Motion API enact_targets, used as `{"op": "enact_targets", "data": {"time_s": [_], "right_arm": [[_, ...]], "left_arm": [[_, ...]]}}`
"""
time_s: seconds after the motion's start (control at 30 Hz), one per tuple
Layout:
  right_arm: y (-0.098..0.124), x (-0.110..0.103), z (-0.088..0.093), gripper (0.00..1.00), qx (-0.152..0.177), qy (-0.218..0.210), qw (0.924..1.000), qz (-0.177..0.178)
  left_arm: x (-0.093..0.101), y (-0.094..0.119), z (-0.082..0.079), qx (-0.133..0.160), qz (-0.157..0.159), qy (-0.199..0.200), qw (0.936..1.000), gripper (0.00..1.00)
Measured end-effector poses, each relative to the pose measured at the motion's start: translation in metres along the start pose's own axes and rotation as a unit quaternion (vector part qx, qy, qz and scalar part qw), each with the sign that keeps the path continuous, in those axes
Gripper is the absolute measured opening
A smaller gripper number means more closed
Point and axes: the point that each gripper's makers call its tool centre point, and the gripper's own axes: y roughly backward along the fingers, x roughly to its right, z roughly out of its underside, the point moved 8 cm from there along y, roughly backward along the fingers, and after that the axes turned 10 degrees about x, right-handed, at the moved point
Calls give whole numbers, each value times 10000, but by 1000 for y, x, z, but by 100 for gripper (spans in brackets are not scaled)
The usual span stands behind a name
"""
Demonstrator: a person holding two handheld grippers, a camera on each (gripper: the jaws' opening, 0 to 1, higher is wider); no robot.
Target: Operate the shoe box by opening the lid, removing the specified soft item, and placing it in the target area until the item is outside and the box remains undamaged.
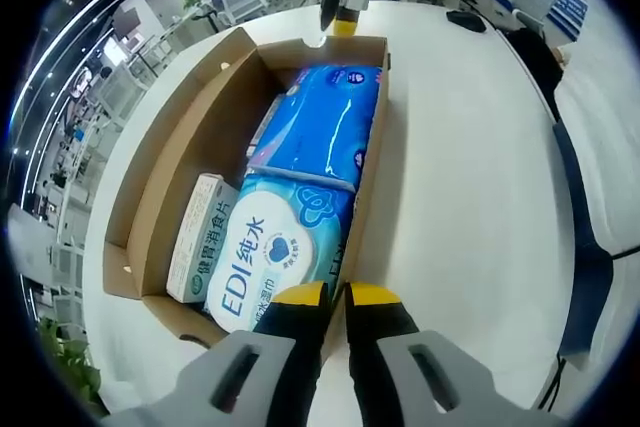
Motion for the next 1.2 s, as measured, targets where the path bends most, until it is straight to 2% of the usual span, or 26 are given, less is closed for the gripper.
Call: {"op": "enact_targets", "data": {"time_s": [0.07, 0.4, 0.5, 0.67, 0.83, 0.87, 0.93, 1.07, 1.2], "right_arm": [[0, -8, 1, 65, 228, -76, 9996, -127], [-6, -31, 11, 66, 442, -73, 9987, -241], [-7, -32, 8, 66, 781, -152, 9967, -146], [-12, -36, 12, 67, 856, -139, 9962, -68], [-20, -42, 29, 68, 640, -163, 9978, -108], [-21, -41, 30, 68, 879, 201, 9959, -11], [-18, -45, 36, 67, 846, 120, 9963, -6], [-18, -45, 36, 66, 960, 175, 9952, 58], [-18, -41, 36, 64, 937, 25, 9955, 137]], "left_arm": [[0, 0, 0, 2, 0, -13, 10000, 6], [0, 0, 0, -5, 4, -16, 10000, 6], [0, 0, 1, -8, 2, -19, 10000, 6], [0, 0, 0, -1, -6, -4, 10000, 6], [0, 0, 0, -1, -10, 1, 10000, 6], [1, 0, 0, -1, -16, -10, 10000, 6], [1, 0, 0, -1, -22, -33, 10000, 6], [1, 0, 0, -13, -19, -28, 10000, 6], [1, 0, 0, -21, -15, -41, 10000, 6]]}}
